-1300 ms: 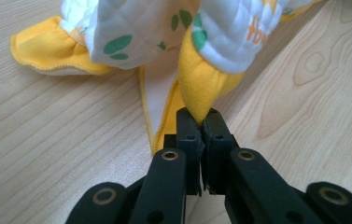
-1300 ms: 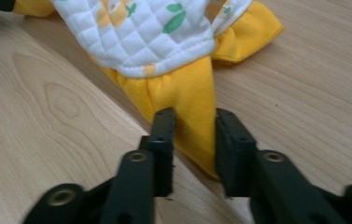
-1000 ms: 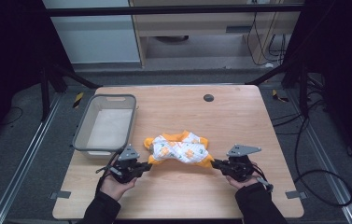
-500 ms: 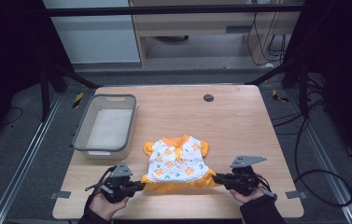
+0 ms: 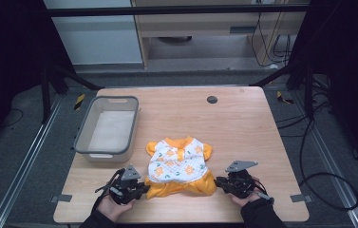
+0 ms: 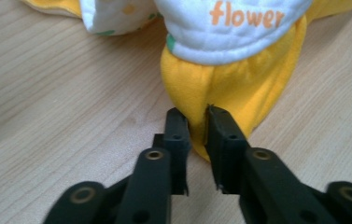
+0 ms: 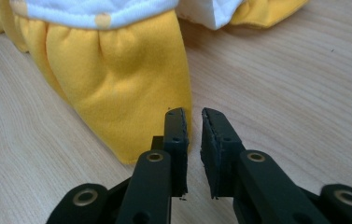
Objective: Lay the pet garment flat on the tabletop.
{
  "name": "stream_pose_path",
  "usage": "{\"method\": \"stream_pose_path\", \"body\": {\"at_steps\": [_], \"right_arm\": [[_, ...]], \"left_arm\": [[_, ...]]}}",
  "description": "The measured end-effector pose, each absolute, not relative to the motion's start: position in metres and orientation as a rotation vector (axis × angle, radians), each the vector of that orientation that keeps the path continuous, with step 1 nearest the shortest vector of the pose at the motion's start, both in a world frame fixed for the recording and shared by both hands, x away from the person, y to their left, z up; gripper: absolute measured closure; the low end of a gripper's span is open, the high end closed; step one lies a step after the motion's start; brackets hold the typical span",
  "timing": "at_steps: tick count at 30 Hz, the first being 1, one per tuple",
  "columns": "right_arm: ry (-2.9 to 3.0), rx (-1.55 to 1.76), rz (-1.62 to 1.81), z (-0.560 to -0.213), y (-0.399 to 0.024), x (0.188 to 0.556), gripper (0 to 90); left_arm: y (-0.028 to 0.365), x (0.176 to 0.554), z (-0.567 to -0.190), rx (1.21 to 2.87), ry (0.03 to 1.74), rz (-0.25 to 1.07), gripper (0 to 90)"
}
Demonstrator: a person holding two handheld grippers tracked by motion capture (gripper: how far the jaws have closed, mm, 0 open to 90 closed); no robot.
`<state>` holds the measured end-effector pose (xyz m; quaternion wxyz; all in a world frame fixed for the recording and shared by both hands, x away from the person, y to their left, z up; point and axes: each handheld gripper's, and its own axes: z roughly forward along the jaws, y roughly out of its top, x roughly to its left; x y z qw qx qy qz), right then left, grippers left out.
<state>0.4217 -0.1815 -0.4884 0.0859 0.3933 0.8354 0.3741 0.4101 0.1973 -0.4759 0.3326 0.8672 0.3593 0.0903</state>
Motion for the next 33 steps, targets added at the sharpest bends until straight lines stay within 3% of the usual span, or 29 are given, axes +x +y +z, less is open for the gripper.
{"method": "stream_pose_path", "body": {"at_steps": [3, 8, 14, 20, 26, 33], "right_arm": [[2.456, 1.158, 1.139, -0.485, -0.185, 0.421, 75.7], [2.35, 1.129, 1.222, -0.475, -0.195, 0.418, 68.9], [2.259, 1.117, 1.267, -0.465, -0.203, 0.428, 62.0], [2.219, 1.134, 1.286, -0.457, -0.196, 0.456, 56.9], [2.176, 1.152, 1.349, -0.455, -0.18, 0.488, 53.2], [2.227, 1.143, 1.294, -0.471, -0.159, 0.518, 48.5]], "left_arm": [[0.2, 0.407, -0.472, 2.236, 0.92, 0.268, 62.5], [0.212, 0.401, -0.454, 2.122, 0.921, 0.383, 50.4], [0.223, 0.407, -0.427, 2.012, 0.935, 0.455, 50.2], [0.205, 0.443, -0.417, 2.004, 0.931, 0.491, 51.6], [0.177, 0.488, -0.427, 2.068, 0.961, 0.55, 50.5], [0.163, 0.52, -0.458, 2.146, 1.041, 0.511, 47.2]]}}
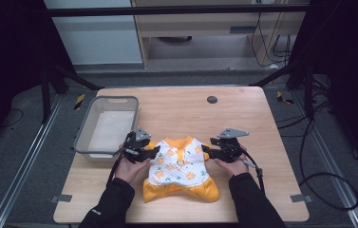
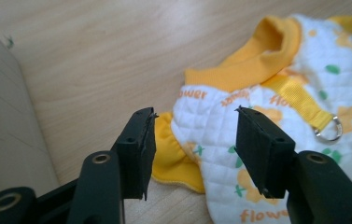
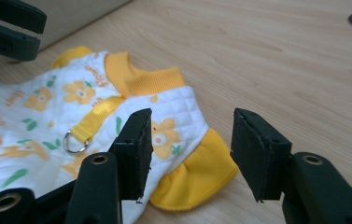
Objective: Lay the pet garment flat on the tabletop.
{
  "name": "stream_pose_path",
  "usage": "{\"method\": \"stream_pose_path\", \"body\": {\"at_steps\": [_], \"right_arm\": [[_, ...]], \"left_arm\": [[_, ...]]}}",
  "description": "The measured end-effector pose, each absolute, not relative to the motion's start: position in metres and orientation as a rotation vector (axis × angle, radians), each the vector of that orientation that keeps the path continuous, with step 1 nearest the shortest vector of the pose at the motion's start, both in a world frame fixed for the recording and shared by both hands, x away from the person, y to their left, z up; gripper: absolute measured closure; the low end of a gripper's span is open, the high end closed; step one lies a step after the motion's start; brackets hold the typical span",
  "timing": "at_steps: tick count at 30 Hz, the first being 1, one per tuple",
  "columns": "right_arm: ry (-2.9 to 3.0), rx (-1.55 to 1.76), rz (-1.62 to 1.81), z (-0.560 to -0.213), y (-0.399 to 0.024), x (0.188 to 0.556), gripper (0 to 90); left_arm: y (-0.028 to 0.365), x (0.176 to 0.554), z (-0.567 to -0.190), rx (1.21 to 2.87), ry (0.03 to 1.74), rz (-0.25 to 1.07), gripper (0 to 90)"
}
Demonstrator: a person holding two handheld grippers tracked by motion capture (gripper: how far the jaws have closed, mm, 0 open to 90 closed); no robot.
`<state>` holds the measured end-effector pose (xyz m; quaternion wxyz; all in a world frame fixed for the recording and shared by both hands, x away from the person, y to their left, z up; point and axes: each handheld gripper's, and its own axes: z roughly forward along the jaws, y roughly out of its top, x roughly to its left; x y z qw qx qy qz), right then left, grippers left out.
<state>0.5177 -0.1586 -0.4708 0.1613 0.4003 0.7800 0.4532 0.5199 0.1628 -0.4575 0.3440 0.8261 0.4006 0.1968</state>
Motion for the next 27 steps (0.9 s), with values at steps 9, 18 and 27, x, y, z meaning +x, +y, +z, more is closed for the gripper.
{"method": "stream_pose_path", "body": {"at_steps": [9, 18, 27], "right_arm": [[2.322, 1.173, 1.2, -0.501, -0.147, 0.535, 48.6], [2.336, 1.12, 1.13, -0.505, -0.142, 0.533, 59.1], [2.339, 1.087, 1.08, -0.504, -0.132, 0.529, 79.7]], "left_arm": [[0.154, 0.531, -0.481, 2.231, 1.1, 0.484, 53.3], [0.156, 0.529, -0.492, 2.187, 1.105, 0.451, 63.2], [0.157, 0.53, -0.491, 2.161, 1.134, 0.421, 80.5]]}}
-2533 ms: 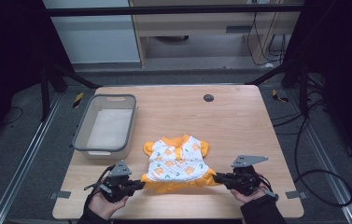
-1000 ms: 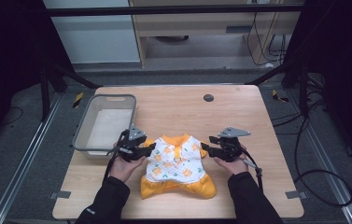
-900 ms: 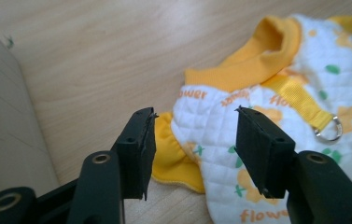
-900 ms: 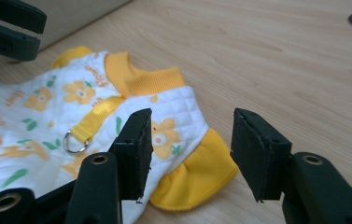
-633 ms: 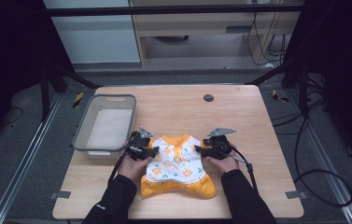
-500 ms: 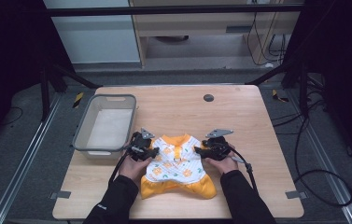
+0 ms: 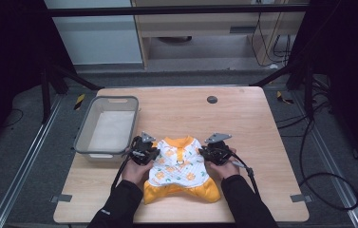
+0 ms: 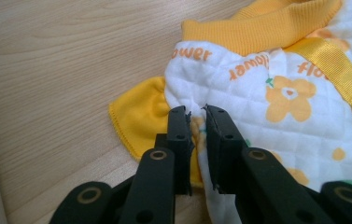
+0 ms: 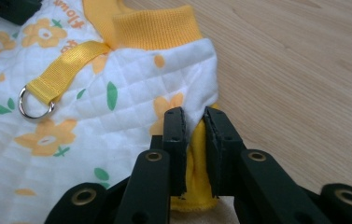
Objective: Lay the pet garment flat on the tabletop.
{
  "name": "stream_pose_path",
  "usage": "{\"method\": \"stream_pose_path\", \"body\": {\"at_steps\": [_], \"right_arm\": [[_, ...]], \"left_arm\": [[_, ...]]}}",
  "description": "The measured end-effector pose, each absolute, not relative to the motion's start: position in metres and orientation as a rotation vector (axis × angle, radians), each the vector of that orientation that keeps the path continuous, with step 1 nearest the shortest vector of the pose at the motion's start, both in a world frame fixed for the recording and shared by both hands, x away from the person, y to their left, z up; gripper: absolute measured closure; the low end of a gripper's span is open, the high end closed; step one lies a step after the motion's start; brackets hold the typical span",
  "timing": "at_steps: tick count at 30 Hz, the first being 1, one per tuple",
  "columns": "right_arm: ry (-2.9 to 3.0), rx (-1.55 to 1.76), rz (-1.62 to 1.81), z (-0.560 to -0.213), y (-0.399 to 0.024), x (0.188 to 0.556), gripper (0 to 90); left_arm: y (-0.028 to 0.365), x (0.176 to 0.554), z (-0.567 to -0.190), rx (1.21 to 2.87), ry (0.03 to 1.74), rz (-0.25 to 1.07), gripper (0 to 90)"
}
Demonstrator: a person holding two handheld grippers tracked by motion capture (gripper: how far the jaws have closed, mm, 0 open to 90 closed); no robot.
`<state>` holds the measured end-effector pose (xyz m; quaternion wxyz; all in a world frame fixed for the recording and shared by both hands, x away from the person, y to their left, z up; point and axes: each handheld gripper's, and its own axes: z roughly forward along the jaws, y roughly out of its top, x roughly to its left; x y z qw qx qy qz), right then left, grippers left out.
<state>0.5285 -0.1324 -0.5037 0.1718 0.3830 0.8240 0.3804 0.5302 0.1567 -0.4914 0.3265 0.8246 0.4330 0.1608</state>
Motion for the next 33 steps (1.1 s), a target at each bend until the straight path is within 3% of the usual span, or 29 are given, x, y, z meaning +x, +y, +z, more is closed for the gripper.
{"method": "stream_pose_path", "body": {"at_steps": [12, 17, 22, 24, 26, 29, 33], "right_arm": [[2.291, 1.048, 1.223, -0.471, -0.137, 0.516, 82.4], [2.194, 0.98, 1.284, -0.443, -0.139, 0.511, 82.4], [2.019, 0.985, 1.242, -0.423, -0.138, 0.529, 81.6], [1.98, 0.993, 1.193, -0.421, -0.137, 0.538, 79.6], [1.947, 1.02, 1.139, -0.422, -0.136, 0.545, 73.8], [1.939, 1.054, 1.109, -0.426, -0.138, 0.548, 67.2], [1.97, 1.043, 1.108, -0.427, -0.145, 0.54, 59.4]], "left_arm": [[0.161, 0.518, -0.463, 2.055, 1.061, 0.463, 85.4], [0.156, 0.517, -0.43, 2.003, 0.986, 0.534, 85.6], [0.146, 0.538, -0.403, 1.941, 0.984, 0.649, 84.9], [0.142, 0.55, -0.4, 1.91, 1.013, 0.689, 81.0], [0.141, 0.56, -0.402, 1.885, 1.069, 0.715, 62.3], [0.146, 0.559, -0.402, 1.866, 1.091, 0.668, 51.4], [0.156, 0.548, -0.401, 1.859, 1.079, 0.653, 48.4]]}}
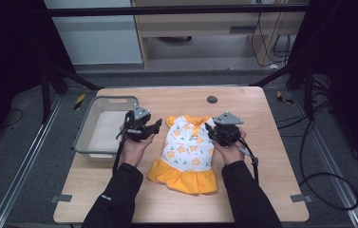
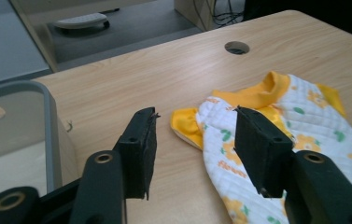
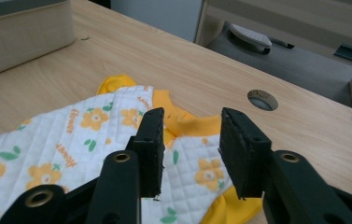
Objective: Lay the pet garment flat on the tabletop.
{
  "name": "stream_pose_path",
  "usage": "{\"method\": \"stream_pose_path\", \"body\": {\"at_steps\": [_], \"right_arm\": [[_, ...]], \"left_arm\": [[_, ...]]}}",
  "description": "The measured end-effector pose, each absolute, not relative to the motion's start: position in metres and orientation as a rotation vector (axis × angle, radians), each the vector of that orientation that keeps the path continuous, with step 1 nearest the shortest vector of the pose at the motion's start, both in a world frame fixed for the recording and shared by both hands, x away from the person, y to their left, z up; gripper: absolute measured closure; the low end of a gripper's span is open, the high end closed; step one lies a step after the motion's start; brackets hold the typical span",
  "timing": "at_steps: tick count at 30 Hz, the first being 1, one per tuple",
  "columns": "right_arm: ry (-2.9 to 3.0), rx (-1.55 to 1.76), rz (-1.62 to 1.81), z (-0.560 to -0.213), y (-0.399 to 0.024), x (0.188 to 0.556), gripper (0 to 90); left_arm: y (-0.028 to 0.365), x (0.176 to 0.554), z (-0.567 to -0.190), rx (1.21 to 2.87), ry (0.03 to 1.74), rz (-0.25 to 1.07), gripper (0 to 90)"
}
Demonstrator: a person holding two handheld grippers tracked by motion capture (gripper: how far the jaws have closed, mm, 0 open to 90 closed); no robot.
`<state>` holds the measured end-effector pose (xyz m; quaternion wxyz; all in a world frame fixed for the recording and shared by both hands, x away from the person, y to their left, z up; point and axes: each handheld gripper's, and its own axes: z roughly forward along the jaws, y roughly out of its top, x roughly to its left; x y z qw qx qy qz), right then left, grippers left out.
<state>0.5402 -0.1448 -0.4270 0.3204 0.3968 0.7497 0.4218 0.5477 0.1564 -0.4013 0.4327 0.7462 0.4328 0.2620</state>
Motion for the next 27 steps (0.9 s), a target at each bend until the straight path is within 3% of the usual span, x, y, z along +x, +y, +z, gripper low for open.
{"method": "stream_pose_path", "body": {"at_steps": [11, 19, 27], "right_arm": [[2.023, 1.061, 1.204, -0.415, -0.17, 0.492, 37.6], [2.081, 1.106, 1.265, -0.421, -0.177, 0.46, 31.7], [2.157, 1.144, 1.274, -0.444, -0.18, 0.435, 33.8]], "left_arm": [[0.185, 0.492, -0.403, 1.931, 0.978, 0.573, 45.0], [0.193, 0.458, -0.425, 1.998, 0.938, 0.531, 45.2], [0.189, 0.45, -0.449, 2.052, 0.959, 0.469, 47.8]]}}
